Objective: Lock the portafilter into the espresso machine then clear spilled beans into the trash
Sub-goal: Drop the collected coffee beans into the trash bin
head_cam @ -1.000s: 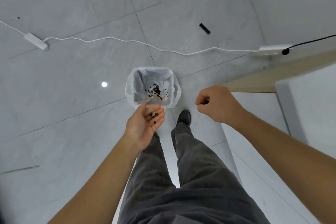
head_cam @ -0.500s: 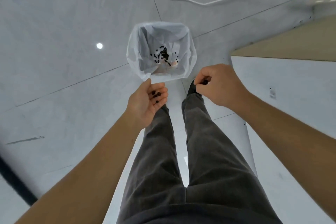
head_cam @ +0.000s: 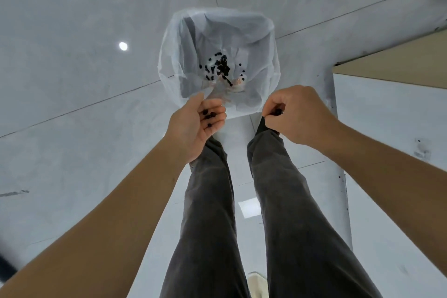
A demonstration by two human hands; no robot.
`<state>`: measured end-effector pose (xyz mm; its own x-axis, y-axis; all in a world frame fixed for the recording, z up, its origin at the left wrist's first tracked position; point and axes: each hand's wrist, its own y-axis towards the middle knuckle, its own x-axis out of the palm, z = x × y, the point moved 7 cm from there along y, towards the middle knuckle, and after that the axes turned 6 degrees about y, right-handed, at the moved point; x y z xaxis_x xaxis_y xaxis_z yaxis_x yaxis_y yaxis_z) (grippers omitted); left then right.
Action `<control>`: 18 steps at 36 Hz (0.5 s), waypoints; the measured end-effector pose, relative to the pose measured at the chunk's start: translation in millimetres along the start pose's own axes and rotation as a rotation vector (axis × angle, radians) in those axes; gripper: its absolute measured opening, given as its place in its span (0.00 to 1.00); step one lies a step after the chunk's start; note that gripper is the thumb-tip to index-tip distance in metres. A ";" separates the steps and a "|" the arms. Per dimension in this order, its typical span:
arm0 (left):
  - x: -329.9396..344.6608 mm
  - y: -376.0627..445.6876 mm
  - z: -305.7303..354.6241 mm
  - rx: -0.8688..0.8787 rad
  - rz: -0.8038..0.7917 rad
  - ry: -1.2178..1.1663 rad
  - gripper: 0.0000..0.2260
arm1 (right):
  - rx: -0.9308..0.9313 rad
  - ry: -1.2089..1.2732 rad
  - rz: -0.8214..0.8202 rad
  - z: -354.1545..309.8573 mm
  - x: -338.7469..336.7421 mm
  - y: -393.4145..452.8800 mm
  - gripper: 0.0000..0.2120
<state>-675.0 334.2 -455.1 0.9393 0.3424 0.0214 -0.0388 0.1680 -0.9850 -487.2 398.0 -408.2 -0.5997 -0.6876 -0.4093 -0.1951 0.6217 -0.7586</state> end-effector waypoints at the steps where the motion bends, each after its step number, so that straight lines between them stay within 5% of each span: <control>1: -0.5 10.0 -0.5 -0.001 0.006 0.002 0.18 | -0.004 -0.006 -0.007 3.0 3.8 7.3 0.06; 18: -3.2 118.4 -0.8 0.035 0.012 -0.016 0.18 | 0.064 0.113 -0.046 34.4 44.0 95.9 0.08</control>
<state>-682.4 352.2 -572.0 0.9333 0.3590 0.0123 -0.0623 0.1957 -0.9787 -505.6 414.4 -516.4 -0.6754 -0.6662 -0.3162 -0.1768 0.5626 -0.8076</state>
